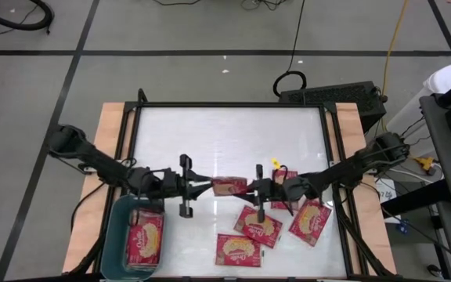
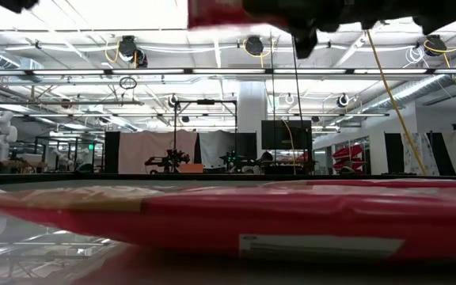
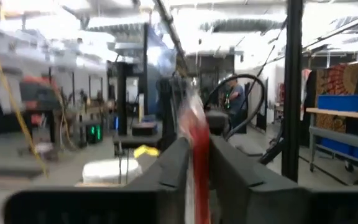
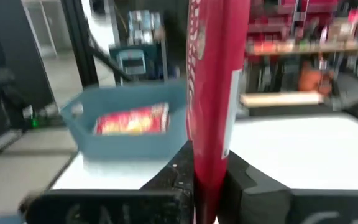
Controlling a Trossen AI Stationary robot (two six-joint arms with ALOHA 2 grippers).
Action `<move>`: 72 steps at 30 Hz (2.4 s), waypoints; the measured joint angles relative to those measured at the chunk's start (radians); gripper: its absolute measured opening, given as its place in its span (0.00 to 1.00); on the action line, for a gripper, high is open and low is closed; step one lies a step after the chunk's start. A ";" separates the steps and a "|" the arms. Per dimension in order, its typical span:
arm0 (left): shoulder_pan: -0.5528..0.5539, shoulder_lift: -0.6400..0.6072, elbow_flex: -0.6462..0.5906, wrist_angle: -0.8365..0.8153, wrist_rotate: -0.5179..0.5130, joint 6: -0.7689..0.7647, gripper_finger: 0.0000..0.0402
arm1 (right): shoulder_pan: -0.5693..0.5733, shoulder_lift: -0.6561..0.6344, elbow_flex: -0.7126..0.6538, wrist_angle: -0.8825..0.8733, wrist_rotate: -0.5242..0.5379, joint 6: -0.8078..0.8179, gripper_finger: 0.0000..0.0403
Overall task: Sort popcorn bags into baskets
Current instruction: Put the red popcorn bag into the blue bin
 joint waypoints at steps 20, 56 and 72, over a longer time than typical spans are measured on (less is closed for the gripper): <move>0.040 -0.169 0.326 -1.011 -0.010 -0.282 0.54 | -0.036 -0.119 0.006 -0.495 -0.219 0.308 0.02; 0.309 0.371 0.690 -1.382 0.551 -0.317 0.27 | -0.039 -0.118 0.006 -0.793 -0.338 0.378 0.03; 0.210 0.208 0.689 -1.589 0.303 -0.572 0.04 | -0.041 -0.144 0.006 -0.785 -0.111 0.237 0.27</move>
